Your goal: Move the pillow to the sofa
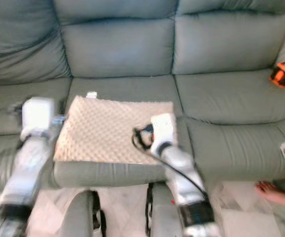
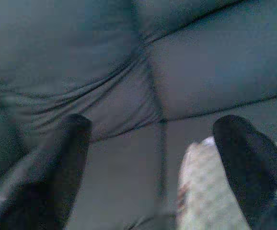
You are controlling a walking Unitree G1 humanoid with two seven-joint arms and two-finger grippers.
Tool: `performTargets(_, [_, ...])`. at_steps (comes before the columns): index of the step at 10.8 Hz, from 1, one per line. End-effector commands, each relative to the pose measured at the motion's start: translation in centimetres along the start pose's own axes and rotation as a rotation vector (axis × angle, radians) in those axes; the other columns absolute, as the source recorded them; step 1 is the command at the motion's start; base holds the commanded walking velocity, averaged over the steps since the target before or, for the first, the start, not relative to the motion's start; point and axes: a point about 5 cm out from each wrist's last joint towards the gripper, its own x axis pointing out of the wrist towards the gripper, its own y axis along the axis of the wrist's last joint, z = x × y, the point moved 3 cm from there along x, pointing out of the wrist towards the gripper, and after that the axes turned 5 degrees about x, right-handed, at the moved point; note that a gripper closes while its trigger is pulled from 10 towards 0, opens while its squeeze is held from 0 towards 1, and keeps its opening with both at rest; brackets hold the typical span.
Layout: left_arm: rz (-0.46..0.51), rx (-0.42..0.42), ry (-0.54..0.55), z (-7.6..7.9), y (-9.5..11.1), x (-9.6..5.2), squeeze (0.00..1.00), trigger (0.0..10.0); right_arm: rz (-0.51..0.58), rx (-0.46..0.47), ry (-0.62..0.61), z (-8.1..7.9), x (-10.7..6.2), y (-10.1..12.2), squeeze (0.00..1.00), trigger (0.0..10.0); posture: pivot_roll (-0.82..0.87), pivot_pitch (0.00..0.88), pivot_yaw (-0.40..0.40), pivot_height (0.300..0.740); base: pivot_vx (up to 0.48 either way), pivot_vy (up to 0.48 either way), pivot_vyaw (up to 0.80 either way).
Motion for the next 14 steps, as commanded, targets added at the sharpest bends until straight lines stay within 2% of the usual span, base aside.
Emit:
performTargets(1, [0.019, 0.061, -0.047, -0.3, 0.1, -1.9, 1.0, 10.0, -0.075, 0.073, -0.005, -0.5, 0.7, -1.4, 1.0, 10.0, 0.04, 0.196, 0.013, 0.65, 0.0, 0.0, 0.0])
performTargets(2, [-0.015, 0.104, -0.058, -0.7, -0.8, -3.3, 1.0, 10.0, -0.103, 0.139, 0.022, -1.4, 1.2, -1.8, 1.0, 10.0, 0.05, 0.202, 0.009, 0.65, 0.0, 0.0, 0.0])
performTargets(3, [-0.049, 0.107, -0.06, -1.1, -1.4, -4.2, 0.04, 10.0, -0.123, 0.175, 0.028, -1.8, 1.5, -2.0, 1.0, 10.0, 0.06, 0.206, 0.005, 0.65, 0.0, 0.0, 0.0])
performTargets(4, [-0.067, 0.127, -0.084, -1.3, -1.5, -5.0, 0.0, 10.0, -0.153, 0.331, 0.011, -1.9, 1.9, -2.2, 1.0, 10.0, 0.06, 0.208, 0.004, 0.65, 0.0, 0.0, 0.0])
performTargets(5, [-0.069, 0.133, -0.114, -1.3, -1.3, -5.4, 0.0, 10.0, -0.16, 0.375, -0.027, -1.2, 1.8, -2.3, 1.0, 10.0, 0.07, 0.219, 0.001, 0.65, 0.0, 0.0, 0.0])
performTargets(6, [-0.083, 0.145, -0.165, -1.2, -1.5, -6.3, 0.0, 10.0, -0.179, 0.429, -0.116, 0.0, 1.7, -2.9, 1.0, 10.0, 0.08, 0.233, 0.006, 0.65, 0.0, 0.0, 0.0])
performTargets(8, [-0.101, 0.162, -0.223, -1.3, -1.4, -7.6, 0.0, 10.0, -0.223, 0.533, -0.187, -0.1, 1.3, -4.5, 1.0, 10.0, 0.09, 0.271, 0.023, 0.65, 0.0, 0.0, 0.0])
performTargets(10, [-0.116, 0.165, -0.262, -1.4, -1.0, -8.4, 0.0, 10.0, -0.313, 0.591, -0.251, -0.9, 0.7, -6.8, 1.0, 10.0, 0.11, 0.306, 0.036, 0.65, 0.0, 0.0, 0.0])
performTargets(11, [-0.117, 0.164, -0.27, -1.4, -0.9, -8.3, 0.0, 10.0, -0.323, 0.606, -0.303, -0.4, 0.4, -7.2, 1.0, 10.0, 0.11, 0.318, 0.041, 0.65, 0.0, 0.0, 0.0])
performTargets(13, [-0.119, 0.158, -0.281, -1.3, -0.6, -8.1, 0.0, 10.0, -0.271, 0.589, -0.409, 1.4, 0.0, -6.5, 1.0, 10.0, 0.1, 0.328, 0.041, 0.65, 0.0, 0.0, 0.0])
performTargets(14, [-0.13, 0.152, -0.282, -1.2, -0.7, -8.3, 0.0, 10.0, -0.233, 0.565, -0.463, 3.0, -0.3, -5.8, 1.0, 10.0, 0.1, 0.328, 0.039, 0.65, 0.0, 0.0, 0.0])
